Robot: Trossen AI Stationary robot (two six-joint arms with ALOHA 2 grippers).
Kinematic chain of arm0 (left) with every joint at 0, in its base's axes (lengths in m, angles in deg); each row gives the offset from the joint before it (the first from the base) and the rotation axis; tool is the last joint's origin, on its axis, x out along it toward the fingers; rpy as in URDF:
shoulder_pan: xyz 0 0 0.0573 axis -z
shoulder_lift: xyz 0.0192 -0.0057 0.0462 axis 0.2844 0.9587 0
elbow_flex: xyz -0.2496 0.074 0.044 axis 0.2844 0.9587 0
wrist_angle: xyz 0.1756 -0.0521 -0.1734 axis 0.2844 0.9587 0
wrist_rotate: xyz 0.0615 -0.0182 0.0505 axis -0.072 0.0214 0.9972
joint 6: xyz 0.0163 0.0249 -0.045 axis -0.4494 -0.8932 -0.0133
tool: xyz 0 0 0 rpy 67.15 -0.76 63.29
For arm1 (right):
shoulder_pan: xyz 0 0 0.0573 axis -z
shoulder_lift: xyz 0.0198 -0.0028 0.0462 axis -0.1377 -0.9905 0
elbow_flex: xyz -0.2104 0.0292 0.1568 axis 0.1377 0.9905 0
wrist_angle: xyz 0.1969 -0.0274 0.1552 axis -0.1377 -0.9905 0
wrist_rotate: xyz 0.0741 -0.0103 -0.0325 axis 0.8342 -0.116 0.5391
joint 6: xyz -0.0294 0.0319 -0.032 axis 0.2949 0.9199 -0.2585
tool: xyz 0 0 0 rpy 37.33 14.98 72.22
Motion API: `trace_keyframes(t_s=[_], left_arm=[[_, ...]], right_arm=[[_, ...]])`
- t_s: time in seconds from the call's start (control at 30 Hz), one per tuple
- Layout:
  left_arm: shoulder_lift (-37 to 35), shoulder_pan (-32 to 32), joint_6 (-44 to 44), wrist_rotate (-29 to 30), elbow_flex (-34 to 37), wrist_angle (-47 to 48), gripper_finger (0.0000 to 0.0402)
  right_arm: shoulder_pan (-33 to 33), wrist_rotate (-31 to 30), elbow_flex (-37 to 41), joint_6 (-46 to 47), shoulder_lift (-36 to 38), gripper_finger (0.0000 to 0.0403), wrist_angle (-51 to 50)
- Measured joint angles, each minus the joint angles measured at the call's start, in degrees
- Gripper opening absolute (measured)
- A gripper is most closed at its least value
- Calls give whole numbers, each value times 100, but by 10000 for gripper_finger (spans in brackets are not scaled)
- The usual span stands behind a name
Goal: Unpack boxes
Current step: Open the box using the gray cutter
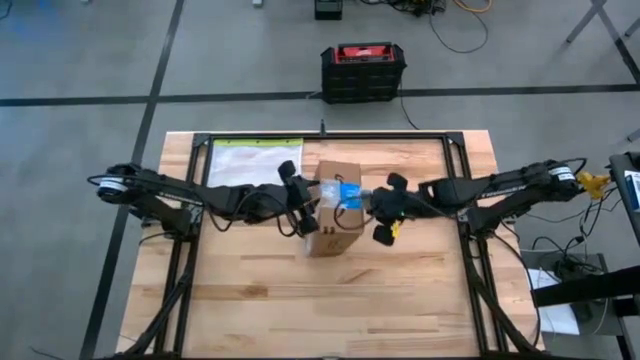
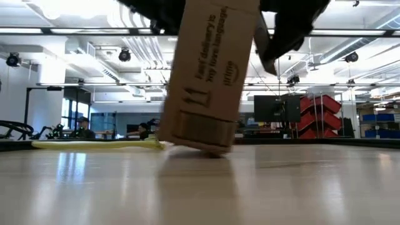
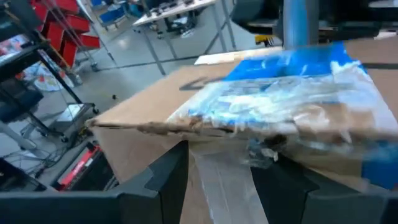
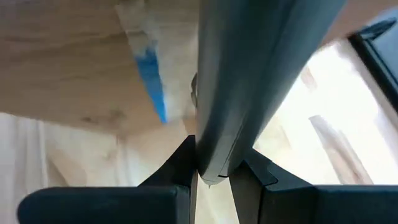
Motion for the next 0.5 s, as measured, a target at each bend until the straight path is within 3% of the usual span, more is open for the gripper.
trace_keyframes(t_s=[0.23,0.5], left_arm=[[344,-7,-32,-461,-726,514,155],[949,-6,-44,-749,-1114,560,155]], right_arm=[[-555,-862,-536,523,580,46,-1387],[-861,-984,-953,856,1143,46,-2145]])
